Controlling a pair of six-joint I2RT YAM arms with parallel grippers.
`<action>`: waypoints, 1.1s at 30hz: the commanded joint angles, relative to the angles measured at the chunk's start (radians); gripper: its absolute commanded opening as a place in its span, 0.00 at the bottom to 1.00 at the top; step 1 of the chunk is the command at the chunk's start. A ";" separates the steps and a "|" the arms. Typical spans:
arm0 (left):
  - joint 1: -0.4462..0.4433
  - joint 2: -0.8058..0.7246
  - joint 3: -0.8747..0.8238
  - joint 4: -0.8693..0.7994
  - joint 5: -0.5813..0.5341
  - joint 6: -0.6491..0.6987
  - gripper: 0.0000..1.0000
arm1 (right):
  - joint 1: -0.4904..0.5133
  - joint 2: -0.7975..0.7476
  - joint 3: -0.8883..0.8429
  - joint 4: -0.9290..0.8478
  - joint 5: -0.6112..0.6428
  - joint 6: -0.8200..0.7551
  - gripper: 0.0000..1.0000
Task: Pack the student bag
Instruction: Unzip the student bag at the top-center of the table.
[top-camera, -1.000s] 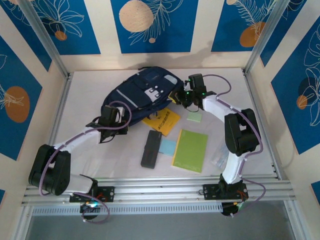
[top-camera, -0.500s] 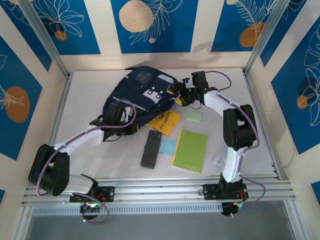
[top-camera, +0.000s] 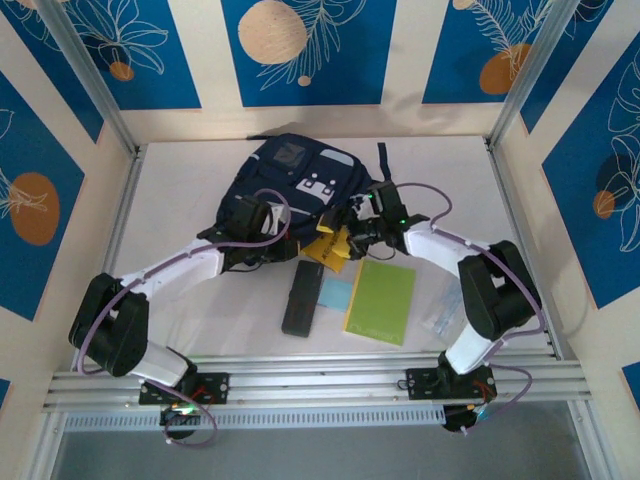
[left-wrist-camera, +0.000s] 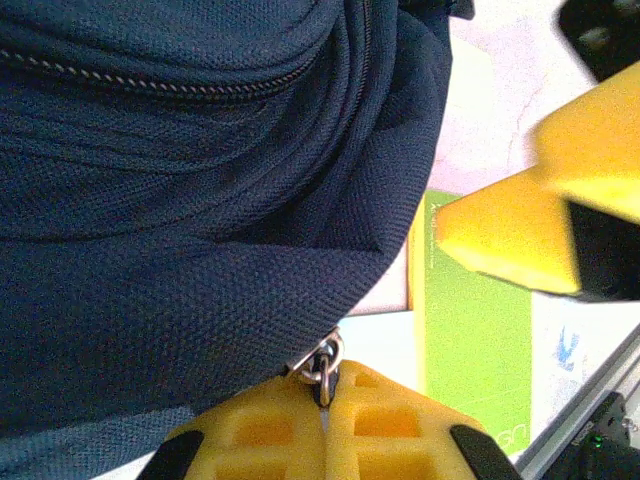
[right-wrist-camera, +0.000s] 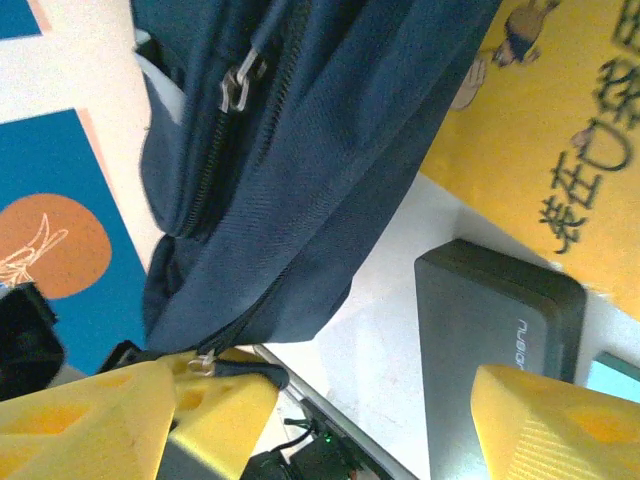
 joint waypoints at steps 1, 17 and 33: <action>-0.022 -0.048 0.041 0.036 0.051 -0.015 0.00 | 0.022 0.074 -0.011 0.191 -0.001 0.146 0.78; 0.010 -0.073 -0.018 -0.107 -0.115 0.062 0.00 | 0.033 0.204 0.002 0.356 0.152 0.133 0.00; -0.052 -0.092 -0.067 0.008 -0.152 -0.071 0.36 | 0.071 0.179 0.042 0.339 0.125 0.135 0.00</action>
